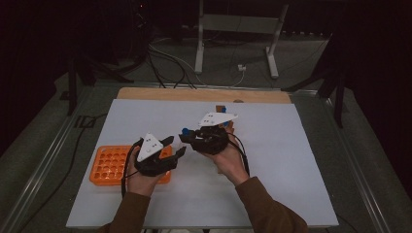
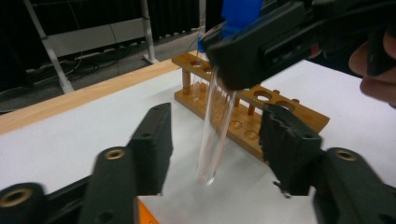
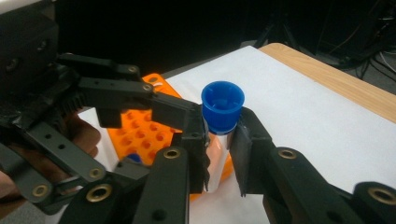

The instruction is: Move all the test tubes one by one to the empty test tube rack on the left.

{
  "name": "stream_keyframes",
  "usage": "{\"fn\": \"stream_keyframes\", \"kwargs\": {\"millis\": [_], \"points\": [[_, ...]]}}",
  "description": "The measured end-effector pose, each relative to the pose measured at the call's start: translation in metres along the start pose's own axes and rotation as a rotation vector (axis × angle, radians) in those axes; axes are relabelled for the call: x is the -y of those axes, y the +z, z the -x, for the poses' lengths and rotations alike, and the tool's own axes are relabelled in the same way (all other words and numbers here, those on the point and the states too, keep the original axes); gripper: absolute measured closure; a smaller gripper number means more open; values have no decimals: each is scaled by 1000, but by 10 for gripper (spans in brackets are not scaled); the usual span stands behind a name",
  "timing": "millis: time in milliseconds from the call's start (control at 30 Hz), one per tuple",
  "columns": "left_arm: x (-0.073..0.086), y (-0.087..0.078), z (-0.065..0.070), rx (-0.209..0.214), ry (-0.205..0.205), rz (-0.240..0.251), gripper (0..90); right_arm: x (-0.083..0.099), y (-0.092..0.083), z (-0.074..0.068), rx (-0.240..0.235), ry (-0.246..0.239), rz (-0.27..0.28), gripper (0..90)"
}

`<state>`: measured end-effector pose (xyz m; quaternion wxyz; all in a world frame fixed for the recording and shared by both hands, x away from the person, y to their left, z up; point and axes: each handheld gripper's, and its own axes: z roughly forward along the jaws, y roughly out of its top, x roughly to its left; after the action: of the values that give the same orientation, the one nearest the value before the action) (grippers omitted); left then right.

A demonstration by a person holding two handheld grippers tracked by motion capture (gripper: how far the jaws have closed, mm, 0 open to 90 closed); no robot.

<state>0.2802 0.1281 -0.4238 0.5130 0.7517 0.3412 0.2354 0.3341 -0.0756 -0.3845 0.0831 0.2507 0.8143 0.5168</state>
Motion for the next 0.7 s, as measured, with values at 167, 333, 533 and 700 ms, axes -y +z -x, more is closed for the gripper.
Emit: {"fn": "stream_keyframes", "kwargs": {"millis": [167, 333, 533, 700], "points": [[-2, 0, 0, 10, 0, 17, 675, -1, 3, -5, -21, -1, -1, 767], [-1, 0, 0, 11, 14, 4, 773, -2, 5, -5, -29, 1, -9, 767], [-1, 2, -2, 6, 15, -11, 785, -1, 4, -2, -35, 18, 5, 675], [0, 2, -11, -19, -15, -4, 786, -1, -1, 4, -31, 48, 22, 483]]}}
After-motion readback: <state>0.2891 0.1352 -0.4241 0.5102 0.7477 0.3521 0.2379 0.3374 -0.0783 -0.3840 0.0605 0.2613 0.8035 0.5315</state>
